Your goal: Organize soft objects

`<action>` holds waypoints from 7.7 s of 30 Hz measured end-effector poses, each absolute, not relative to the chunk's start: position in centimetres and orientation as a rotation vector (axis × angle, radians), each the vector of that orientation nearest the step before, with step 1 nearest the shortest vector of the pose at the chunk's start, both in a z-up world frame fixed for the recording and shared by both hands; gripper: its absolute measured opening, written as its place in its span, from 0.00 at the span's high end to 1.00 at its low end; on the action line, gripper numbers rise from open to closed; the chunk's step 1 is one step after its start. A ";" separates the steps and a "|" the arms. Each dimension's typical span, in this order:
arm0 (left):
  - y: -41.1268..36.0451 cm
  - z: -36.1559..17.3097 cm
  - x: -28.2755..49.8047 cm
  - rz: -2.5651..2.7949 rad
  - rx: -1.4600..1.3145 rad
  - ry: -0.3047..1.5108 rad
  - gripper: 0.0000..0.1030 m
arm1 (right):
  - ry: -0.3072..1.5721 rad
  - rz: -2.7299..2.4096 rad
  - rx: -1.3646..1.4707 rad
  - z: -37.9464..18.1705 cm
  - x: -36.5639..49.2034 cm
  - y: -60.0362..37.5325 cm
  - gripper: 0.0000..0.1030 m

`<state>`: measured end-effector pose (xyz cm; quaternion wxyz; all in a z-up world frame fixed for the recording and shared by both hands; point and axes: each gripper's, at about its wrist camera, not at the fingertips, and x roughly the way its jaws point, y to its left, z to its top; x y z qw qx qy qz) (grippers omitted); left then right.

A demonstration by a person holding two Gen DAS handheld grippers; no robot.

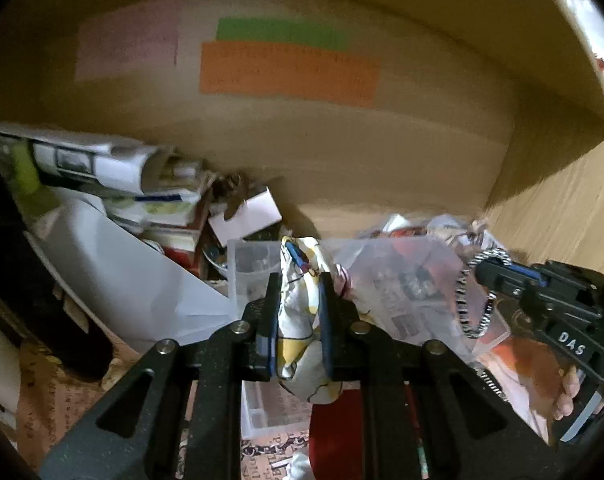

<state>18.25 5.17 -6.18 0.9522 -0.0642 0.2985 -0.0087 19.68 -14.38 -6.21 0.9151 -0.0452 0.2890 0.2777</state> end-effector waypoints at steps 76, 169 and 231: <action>-0.1 -11.8 11.2 -0.089 -0.070 0.663 0.51 | 0.881 0.524 -0.056 -15.9 16.7 -20.8 0.76; 2.6 -7.8 19.4 -0.093 -0.121 0.719 0.54 | 0.596 0.567 -0.079 -6.7 20.2 -13.3 0.85; 2.6 -14.7 9.0 -0.101 -0.150 0.773 0.05 | 0.826 0.597 -0.018 -15.3 10.9 -16.6 0.31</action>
